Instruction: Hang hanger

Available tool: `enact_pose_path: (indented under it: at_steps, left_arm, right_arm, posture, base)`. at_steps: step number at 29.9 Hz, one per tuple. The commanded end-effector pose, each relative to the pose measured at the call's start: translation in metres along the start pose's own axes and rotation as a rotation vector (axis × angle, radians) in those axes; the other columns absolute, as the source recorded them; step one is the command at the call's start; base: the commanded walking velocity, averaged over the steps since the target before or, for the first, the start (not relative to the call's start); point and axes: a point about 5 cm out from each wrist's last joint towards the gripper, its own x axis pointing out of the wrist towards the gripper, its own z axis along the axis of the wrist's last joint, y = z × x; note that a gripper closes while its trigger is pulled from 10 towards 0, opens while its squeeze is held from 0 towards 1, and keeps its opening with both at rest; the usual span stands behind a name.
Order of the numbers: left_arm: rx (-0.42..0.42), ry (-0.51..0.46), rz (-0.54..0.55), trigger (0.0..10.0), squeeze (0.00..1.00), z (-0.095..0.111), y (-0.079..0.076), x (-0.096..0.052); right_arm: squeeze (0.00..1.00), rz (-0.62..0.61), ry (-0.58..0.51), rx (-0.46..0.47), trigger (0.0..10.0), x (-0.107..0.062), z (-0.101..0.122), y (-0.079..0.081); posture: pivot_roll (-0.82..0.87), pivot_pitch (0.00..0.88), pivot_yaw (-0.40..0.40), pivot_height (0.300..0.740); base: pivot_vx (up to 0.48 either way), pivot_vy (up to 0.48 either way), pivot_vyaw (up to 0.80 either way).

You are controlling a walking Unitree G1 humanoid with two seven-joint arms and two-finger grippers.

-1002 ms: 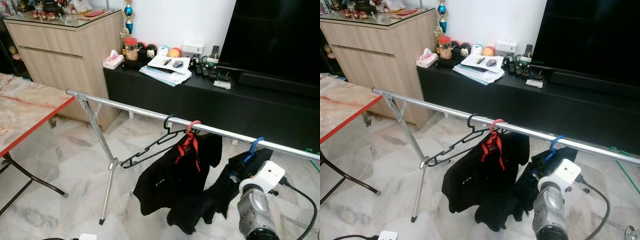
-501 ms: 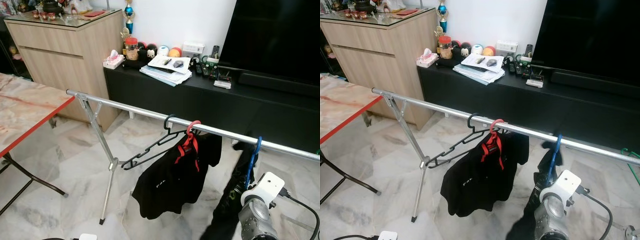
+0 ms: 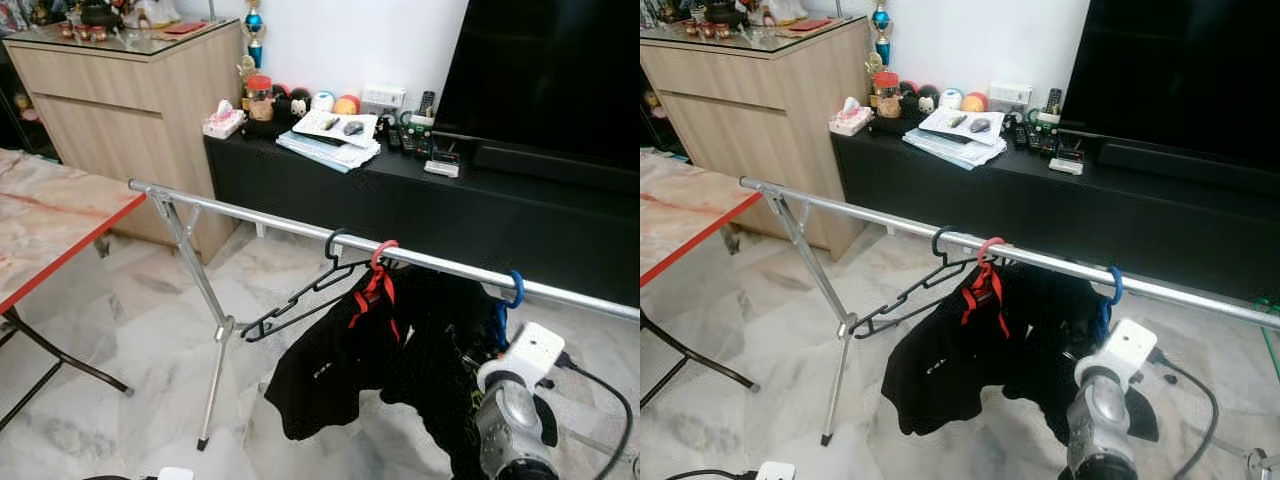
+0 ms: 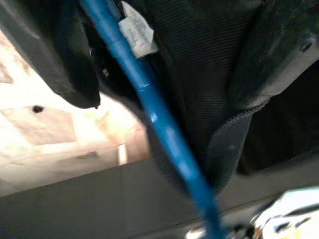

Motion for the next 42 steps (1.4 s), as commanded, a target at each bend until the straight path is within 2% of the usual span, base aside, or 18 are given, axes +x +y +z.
enact_pose_path:
  at_steps: [1,15,25,42]
  left_arm:
    - [0.02,0.03,0.002,10.0,0.0,-0.006,0.0,-0.001]
    - [0.034,0.029,-0.004,10.0,0.0,-0.006,-0.002,-0.001]
    - [0.043,0.024,-0.001,10.0,0.0,-0.005,0.002,-0.001]
    - [0.05,0.029,-0.002,10.0,0.0,-0.007,0.002,-0.001]
  right_arm:
    - [0.0,0.015,0.047,-0.016,0.0,-0.001,-0.007,0.001]
    - [0.0,0.021,0.088,-0.022,0.0,-0.001,-0.013,0.002]
    - [0.0,0.069,0.028,0.007,0.0,0.002,-0.003,0.012]
    - [0.0,0.06,0.037,0.015,0.0,0.003,-0.003,0.015]
  posture:
    - [0.01,0.041,-0.014,0.74]
    - [0.01,0.041,-0.012,0.74]
    - [0.01,0.041,-0.006,0.74]
    - [0.02,0.043,-0.002,0.74]
  base:
    - [0.0,0.0,0.0]
    - [0.0,0.0,0.0]
    - [0.0,0.0,0.0]
    - [0.0,0.0,0.0]
